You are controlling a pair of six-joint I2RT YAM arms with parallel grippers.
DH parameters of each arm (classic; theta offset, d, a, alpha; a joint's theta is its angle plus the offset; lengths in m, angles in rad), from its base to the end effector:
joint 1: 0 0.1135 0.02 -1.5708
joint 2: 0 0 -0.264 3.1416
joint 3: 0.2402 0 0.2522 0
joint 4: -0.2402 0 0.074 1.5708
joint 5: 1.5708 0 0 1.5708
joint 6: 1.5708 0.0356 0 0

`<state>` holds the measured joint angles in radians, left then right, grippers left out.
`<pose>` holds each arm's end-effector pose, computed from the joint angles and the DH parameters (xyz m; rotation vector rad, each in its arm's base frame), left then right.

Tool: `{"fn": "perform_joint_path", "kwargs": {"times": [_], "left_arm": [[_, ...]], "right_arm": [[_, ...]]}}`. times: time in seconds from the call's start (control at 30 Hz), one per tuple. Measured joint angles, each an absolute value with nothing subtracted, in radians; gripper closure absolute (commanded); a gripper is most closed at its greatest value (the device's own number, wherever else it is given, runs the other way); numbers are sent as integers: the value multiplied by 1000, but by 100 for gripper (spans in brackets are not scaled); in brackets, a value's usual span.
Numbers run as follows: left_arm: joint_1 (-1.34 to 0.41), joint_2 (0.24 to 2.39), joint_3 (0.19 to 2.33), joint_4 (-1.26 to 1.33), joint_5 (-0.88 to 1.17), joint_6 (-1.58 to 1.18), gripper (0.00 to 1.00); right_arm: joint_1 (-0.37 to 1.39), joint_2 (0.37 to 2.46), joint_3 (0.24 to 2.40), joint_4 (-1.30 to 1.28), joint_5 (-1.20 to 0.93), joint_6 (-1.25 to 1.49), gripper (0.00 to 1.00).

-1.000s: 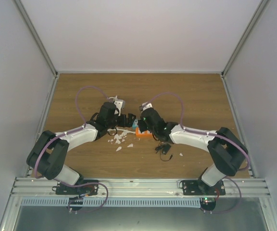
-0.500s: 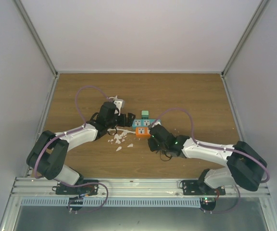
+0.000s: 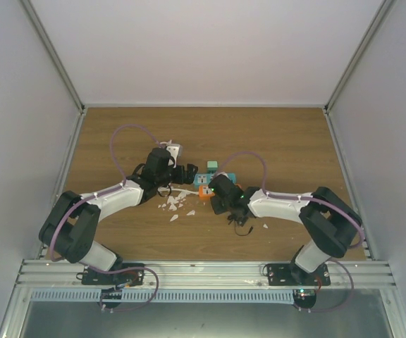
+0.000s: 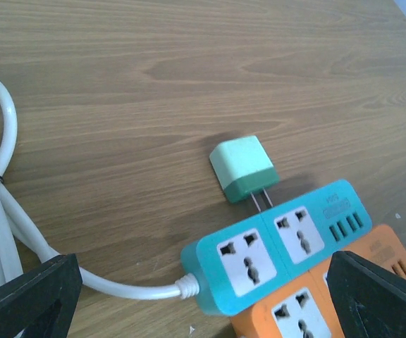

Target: Insert the plug

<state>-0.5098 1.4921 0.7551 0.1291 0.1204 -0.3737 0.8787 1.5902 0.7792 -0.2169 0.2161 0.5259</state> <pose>0.2691 -0.1554 0.1940 0.2230 2.2333 -0.6233 0.1932 0.2211 0.1481 -0.3761 2.5539 0.2502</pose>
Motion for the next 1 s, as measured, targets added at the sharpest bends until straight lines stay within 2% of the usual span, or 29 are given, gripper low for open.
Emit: {"fn": "perform_joint_path", "kwargs": {"times": [0.17,0.2,0.3,0.33,0.4,0.57,0.77,1.0], "left_arm": [[-510,1506,782,104,100,-374,1],[-510,1509,787,102,97,-374,1],[-510,1515,797,92,88,-374,1],[-510,1516,798,89,85,-374,1],[-510,1517,798,85,78,-376,1],[-502,1517,797,86,75,-393,1],[-458,1512,776,94,103,-421,1],[-395,1508,749,104,158,-456,1]], "right_arm": [[827,1611,830,-239,248,502,100],[820,1610,836,-244,253,498,94],[810,1582,849,-256,256,475,36],[812,1563,851,-259,253,471,23],[818,1500,860,-269,252,450,10],[817,1467,1024,-299,280,395,8],[794,1694,1257,-319,312,351,9],[705,1996,1428,-386,305,330,21]]}}
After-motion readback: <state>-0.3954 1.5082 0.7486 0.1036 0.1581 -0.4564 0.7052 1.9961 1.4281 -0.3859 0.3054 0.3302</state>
